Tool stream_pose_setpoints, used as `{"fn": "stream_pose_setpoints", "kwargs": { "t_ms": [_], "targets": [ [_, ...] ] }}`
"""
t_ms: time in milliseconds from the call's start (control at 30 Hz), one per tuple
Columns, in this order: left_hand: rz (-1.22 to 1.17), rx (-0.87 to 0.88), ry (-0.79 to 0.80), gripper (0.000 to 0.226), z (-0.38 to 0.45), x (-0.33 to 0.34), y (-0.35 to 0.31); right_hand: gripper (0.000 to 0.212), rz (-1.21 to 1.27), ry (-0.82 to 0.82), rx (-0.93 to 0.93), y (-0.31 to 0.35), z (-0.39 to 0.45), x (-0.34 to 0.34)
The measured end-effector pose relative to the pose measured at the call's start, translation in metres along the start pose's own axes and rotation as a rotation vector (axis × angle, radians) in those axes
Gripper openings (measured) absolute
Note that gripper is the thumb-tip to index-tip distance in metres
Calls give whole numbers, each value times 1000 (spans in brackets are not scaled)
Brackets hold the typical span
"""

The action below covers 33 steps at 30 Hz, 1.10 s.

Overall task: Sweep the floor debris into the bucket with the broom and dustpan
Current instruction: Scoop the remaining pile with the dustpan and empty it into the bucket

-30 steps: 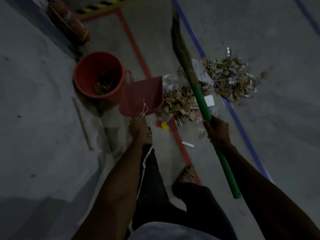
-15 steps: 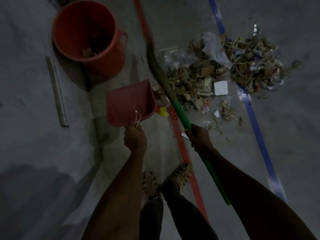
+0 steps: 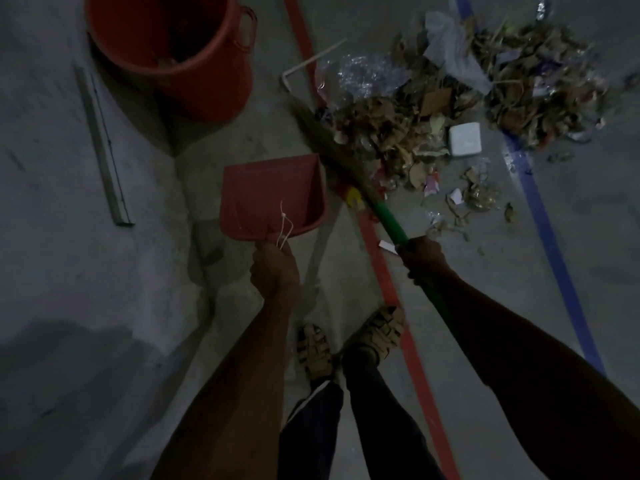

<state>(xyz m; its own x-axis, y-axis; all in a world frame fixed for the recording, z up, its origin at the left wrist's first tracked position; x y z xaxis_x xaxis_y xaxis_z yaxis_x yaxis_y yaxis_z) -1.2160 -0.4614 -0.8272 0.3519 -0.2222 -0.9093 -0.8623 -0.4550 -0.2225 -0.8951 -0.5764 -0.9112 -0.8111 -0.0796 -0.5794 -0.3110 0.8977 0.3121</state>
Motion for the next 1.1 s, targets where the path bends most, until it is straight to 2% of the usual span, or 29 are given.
{"fn": "stream_pose_setpoints", "kwargs": {
  "t_ms": [167,333,567,667,767,867,967,1100],
  "targets": [
    [19,124,-17,46,-12,-16,-13,29,41,-115,55,-26,-20,-35],
    [41,180,6,44,-39,-29,-22,25,65,-175,-32,-44,-55,-64],
    [53,183,-33,44,-75,-14,-7,14,-31,-121,-295,-52,-79,-48],
    [56,189,-65,44,-100,-2,4,21,-113,-40,-361,-72,-80,-29],
    [75,142,-56,44,-131,14,24,22,-199,36,-318,-113,-83,-15],
    [50,86,-39,45,-178,29,40,19,-231,51,-124,-181,-86,-24],
    [32,50,-22,45,-225,44,48,33,-300,-47,-69,-239,-89,-57],
    [29,39,18,44,-281,57,37,31,-275,-165,-95,-285,-103,-120]
  ]
}}
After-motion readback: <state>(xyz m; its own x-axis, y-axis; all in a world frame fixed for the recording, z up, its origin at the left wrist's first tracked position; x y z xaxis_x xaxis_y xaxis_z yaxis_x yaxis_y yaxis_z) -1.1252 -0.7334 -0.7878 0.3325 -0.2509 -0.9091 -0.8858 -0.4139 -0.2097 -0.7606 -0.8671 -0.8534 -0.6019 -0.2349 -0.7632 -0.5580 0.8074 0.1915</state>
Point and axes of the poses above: each hand's wrist, its own z-axis towards the middle knuckle, its own x-axis out of the palm, y = z × x, the point moved 9 cm from there along z, towards the middle knuckle, and after that the axes turned 6 degrees about -y, right-handed, at the moved point
